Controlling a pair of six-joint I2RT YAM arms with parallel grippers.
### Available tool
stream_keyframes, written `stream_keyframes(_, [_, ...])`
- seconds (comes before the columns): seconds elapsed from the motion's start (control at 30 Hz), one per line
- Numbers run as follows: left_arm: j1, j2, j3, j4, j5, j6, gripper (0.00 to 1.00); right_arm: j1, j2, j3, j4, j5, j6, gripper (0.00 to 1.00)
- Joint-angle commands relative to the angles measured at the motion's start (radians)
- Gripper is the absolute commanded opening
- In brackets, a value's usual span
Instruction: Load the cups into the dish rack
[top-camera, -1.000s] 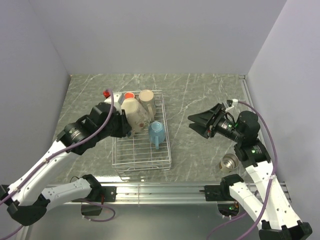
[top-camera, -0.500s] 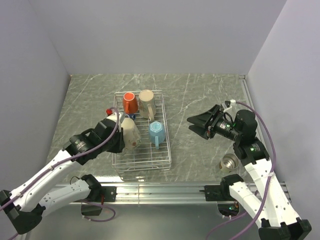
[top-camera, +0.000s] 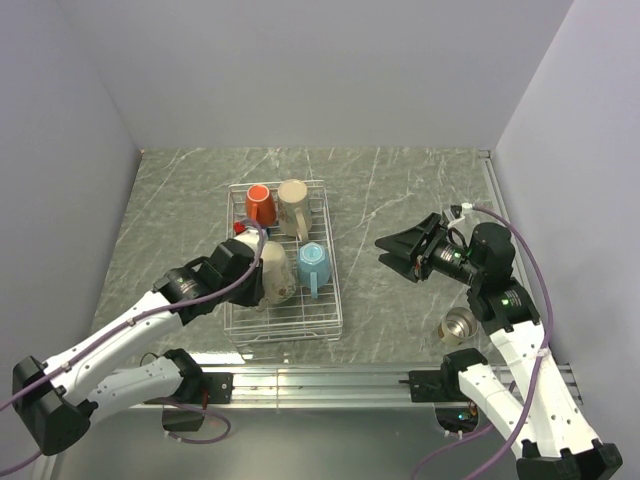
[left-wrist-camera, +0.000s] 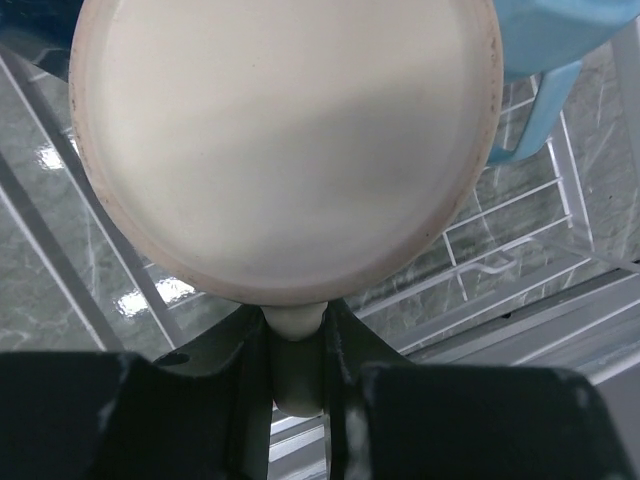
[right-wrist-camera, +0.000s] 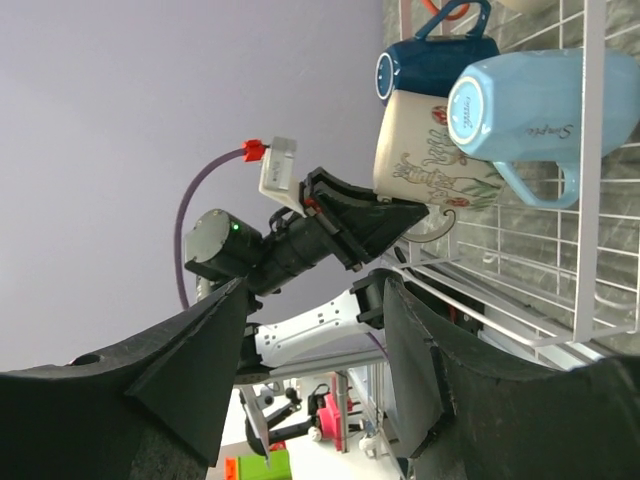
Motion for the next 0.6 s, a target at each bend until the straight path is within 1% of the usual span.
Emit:
stream_keyframes(0.0, [0.000, -0.001, 0.008, 0.193, -0.002, 0.024, 0.00, -0.009, -0.019, -0.009, 0.009, -0.002, -0.016, 0.64])
stream_keyframes(0.3, [0.006, 0.042, -0.017, 0.223, -0.039, 0.050, 0.00, -0.011, -0.027, -0.014, -0.003, 0.011, -0.014, 0.63])
stream_keyframes(0.57, [0.086, 0.117, -0.031, 0.285, 0.009, 0.113, 0.00, -0.011, -0.036, -0.005, -0.034, 0.024, -0.025, 0.63])
